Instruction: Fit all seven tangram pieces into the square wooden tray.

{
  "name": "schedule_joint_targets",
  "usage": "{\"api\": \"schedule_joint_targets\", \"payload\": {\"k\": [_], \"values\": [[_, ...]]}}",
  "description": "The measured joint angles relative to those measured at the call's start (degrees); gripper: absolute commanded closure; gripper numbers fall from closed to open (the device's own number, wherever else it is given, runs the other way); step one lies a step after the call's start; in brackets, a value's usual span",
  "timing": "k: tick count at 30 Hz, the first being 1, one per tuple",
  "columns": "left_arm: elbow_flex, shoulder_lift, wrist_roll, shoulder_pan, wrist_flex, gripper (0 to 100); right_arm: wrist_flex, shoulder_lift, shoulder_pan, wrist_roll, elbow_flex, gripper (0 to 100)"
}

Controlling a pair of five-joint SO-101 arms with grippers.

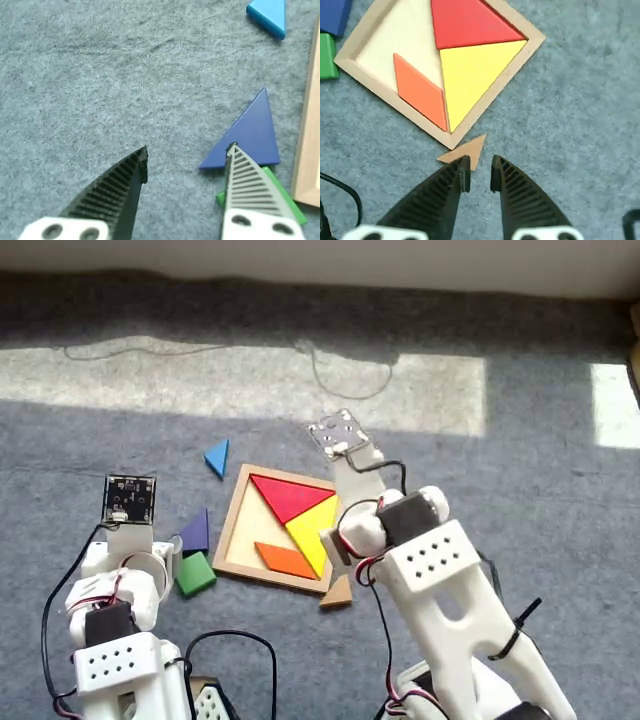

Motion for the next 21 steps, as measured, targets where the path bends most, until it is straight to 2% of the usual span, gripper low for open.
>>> {"api": "schedule_joint_targets", "payload": {"k": [3,5,13,21], "values": [[0.0,0.0,0.0,0.0,0.0,74,-2.5,0.0,0.0,-8.2,5.1,80.4],[0.0,0.0,0.0,0.0,0.0,74,-5.5,0.1,0.0,-10.8,8.8,80.0],[0.0,0.0,0.0,0.0,0.0,74,-15.3,1.5,-6.7,-12.0,16.8,80.0],[0.0,0.0,0.0,0.0,0.0,74,-22.9,2.1,-6.9,-12.4,20.3,80.0]]}}
